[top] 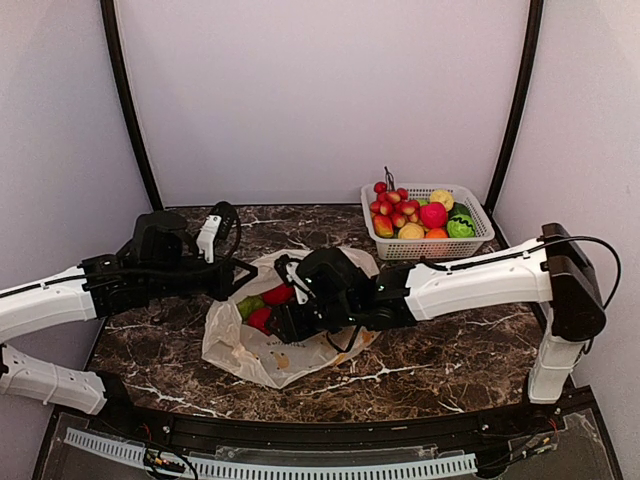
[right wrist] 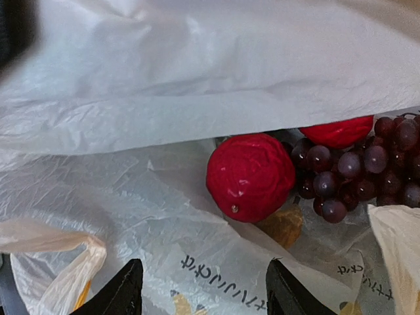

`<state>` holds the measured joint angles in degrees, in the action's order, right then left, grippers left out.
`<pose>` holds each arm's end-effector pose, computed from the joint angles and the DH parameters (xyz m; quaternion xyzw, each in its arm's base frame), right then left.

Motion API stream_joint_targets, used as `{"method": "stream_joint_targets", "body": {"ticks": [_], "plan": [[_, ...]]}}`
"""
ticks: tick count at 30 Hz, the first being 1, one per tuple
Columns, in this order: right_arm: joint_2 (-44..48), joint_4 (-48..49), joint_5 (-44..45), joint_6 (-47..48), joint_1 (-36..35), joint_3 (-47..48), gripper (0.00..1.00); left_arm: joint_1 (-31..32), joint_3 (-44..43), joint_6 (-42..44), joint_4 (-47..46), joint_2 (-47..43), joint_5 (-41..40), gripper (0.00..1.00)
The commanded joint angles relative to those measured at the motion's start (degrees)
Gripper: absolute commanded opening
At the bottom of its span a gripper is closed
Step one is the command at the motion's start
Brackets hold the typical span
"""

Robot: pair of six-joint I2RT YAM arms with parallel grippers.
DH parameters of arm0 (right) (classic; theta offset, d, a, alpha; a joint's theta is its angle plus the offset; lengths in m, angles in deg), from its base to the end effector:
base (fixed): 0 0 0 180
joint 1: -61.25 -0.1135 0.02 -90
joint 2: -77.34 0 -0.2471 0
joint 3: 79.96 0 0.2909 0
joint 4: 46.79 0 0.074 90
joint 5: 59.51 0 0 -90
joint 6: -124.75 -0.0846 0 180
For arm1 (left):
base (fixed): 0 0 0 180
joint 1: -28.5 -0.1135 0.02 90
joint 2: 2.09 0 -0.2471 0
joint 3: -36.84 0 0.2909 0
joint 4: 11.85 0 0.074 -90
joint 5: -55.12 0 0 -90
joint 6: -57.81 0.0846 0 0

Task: Untie the knot of the plastic bag and take out the fruit
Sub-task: Reach into the gripper in the takeout bag, then pick up the fake fruit from the takeout bag.

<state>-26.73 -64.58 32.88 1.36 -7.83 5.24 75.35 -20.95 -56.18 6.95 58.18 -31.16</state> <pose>0.1756 0.4494 0.1645 -0.2649 0.8533 0.3382 0.2955 0.2256 -0.2487 0.2580 0.1815 0.8051 -0.3488 0.4442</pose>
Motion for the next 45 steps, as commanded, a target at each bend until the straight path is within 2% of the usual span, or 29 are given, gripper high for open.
{"method": "stream_joint_targets", "body": {"ticks": [1,10,20,23,30,33,38,45], "plan": [[-4.8,1.3,4.0,-5.2,0.6,5.1,0.61,0.3,1.1,-0.4,2.2,-1.8,-3.1,0.01],[-15.0,-0.4,6.9,-5.1,1.5,13.2,0.62,0.3,1.3,0.1,4.2,-3.6,-4.9,0.01],[-21.5,-4.7,6.2,-0.7,1.7,20.8,0.64,0.3,0.1,1.1,5.6,-2.7,-5.3,0.01],[-22.9,-5.4,5.6,-0.5,1.7,21.8,0.66,0.2,0.0,1.1,5.3,-2.5,-5.3,0.01],[-24.7,-6.5,6.6,0.0,1.7,23.2,0.77,0.3,-0.1,0.9,5.3,-2.3,-5.0,0.01],[-25.2,-6.7,6.9,0.5,1.7,23.9,0.77,0.2,-0.1,0.8,5.3,-2.4,-5.1,0.01],[-25.2,-6.8,6.9,0.8,1.7,24.2,0.67,0.2,-0.1,0.8,5.3,-2.3,-5.2,0.01],[-24.2,-5.5,6.6,2.1,1.7,23.6,0.58,0.2,-0.2,0.9,5.2,-2.2,-5.1,0.01]]}}
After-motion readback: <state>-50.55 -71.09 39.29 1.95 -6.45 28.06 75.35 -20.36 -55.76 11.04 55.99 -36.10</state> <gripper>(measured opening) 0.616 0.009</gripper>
